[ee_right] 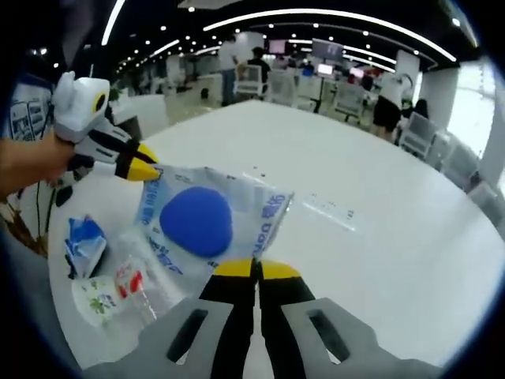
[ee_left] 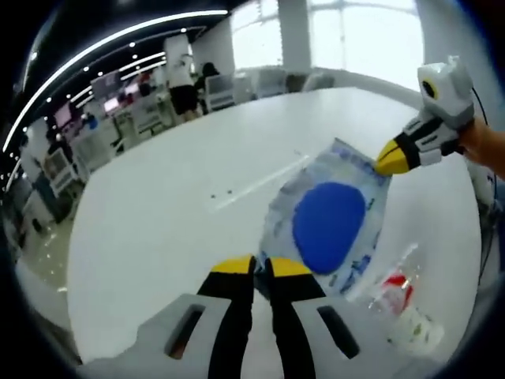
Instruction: Arrange the tabletop items into an orderly group along one side of the table until the central work area is clear of visible clutter.
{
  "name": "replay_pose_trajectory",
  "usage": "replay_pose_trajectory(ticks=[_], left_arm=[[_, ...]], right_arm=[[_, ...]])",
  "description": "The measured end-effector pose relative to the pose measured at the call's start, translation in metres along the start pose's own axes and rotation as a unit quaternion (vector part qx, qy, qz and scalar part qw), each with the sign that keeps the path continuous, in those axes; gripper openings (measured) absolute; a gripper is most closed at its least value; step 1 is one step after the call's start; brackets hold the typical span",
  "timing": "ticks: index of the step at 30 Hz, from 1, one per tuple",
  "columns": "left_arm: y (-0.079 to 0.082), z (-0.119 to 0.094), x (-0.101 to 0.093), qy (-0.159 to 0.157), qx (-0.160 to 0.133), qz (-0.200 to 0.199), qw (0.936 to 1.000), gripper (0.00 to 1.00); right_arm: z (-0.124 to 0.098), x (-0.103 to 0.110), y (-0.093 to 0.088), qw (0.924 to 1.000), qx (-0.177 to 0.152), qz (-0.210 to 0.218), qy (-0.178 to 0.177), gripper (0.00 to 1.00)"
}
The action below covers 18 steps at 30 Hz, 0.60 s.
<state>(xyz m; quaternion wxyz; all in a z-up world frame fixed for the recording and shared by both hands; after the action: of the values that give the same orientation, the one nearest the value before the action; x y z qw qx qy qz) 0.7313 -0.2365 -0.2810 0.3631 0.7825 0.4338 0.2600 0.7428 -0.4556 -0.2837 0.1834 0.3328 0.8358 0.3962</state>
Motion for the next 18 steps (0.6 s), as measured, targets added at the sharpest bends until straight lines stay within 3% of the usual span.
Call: replay_pose_trajectory(ticks=[7,18], left_arm=[[-0.01,0.017,-0.009,-0.008,0.027,0.027,0.9992,0.03],[-0.023,0.021,-0.017,-0.021,0.053,0.031,0.9979,0.03]], right_arm=[[0.005,0.001,-0.02,0.9998,0.014,0.016,0.001,0.01],[0.011,0.007,-0.045,0.9981,0.048,0.036,0.015,0.01]])
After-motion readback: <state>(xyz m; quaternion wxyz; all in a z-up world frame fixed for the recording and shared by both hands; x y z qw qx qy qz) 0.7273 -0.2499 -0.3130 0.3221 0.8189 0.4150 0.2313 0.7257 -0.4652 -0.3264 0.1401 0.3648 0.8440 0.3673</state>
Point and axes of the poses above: the point that each gripper's makers call its tool centre point, and the gripper's own axes: z roughly forward along the fingers, x roughly to its left, y roughly out of its top, the point moved 4 cm from there along -z, roughly backward along the fingers, and after that the axes turned 2 degrees about -x, right-handed, at the moved point
